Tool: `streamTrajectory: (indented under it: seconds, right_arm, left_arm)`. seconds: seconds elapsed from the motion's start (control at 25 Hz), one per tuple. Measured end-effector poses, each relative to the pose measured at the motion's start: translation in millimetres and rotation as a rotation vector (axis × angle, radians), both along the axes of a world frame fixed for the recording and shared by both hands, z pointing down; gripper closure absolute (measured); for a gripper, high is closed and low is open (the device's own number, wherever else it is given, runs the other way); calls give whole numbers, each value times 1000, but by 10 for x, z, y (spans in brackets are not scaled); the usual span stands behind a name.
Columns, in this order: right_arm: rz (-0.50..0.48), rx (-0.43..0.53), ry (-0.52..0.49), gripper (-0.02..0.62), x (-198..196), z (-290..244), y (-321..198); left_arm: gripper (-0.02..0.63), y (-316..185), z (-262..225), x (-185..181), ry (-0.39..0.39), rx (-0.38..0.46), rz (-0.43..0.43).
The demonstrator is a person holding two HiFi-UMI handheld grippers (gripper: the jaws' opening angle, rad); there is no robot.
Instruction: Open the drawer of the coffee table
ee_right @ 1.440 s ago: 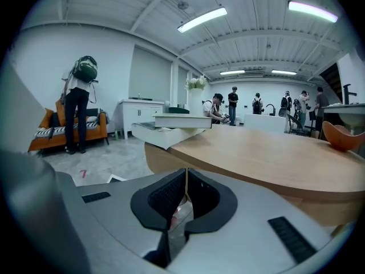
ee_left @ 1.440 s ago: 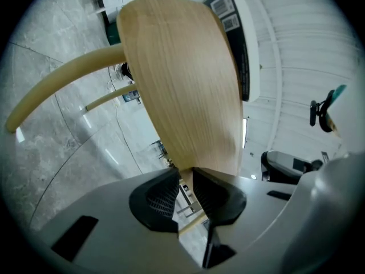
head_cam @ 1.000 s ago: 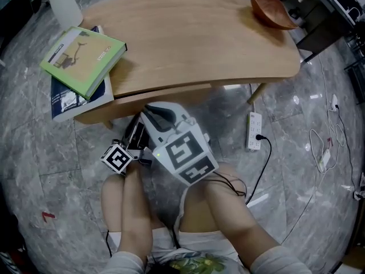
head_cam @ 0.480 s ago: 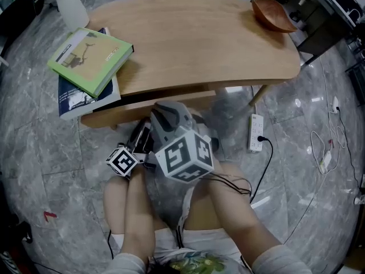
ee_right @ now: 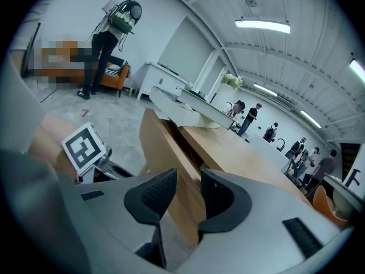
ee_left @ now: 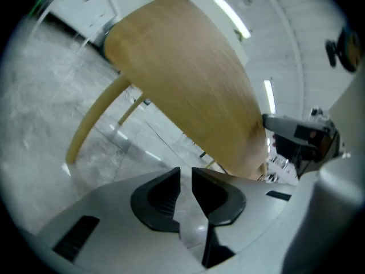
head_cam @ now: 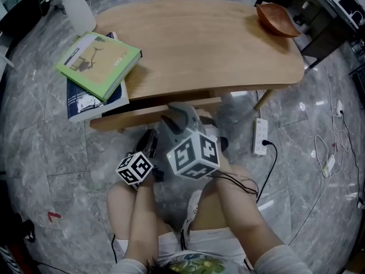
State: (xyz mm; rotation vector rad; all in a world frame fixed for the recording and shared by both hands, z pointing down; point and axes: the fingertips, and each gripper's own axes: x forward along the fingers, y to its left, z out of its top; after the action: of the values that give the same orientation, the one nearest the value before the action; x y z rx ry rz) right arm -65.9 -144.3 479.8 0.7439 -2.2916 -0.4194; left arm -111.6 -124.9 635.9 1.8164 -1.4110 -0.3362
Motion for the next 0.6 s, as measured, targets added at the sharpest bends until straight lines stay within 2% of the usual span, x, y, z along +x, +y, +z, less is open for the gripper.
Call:
streamTrajectory:
  seconds: [0.08, 0.16, 0.24, 0.36, 0.44, 0.52, 0.6]
  right_arm:
    - [-15, 27, 27, 486, -10, 14, -26]
    - [-32, 49, 49, 486, -13, 20, -32]
    - [-41, 61, 57, 486, -12, 16, -36]
    - [-46, 78, 58, 486, -10, 4, -63]
    - [-56, 95, 60, 486, -5, 5, -72]
    - [-71, 109, 62, 486, 0, 13, -61]
    - [-84, 122, 65, 486, 3, 17, -53]
  left_arm:
    - [568, 42, -110, -71, -264, 15, 20]
    - [581, 81, -316, -125, -498, 73, 47]
    - [585, 129, -590, -198, -638, 154, 54]
    - [595, 176, -1073, -360, -772, 290, 47]
    - [597, 166, -1375, -444, -895, 371, 67]
    - [597, 134, -1617, -472, -1053, 445, 120]
    - [597, 93, -1758, -437, -1223, 501, 209]
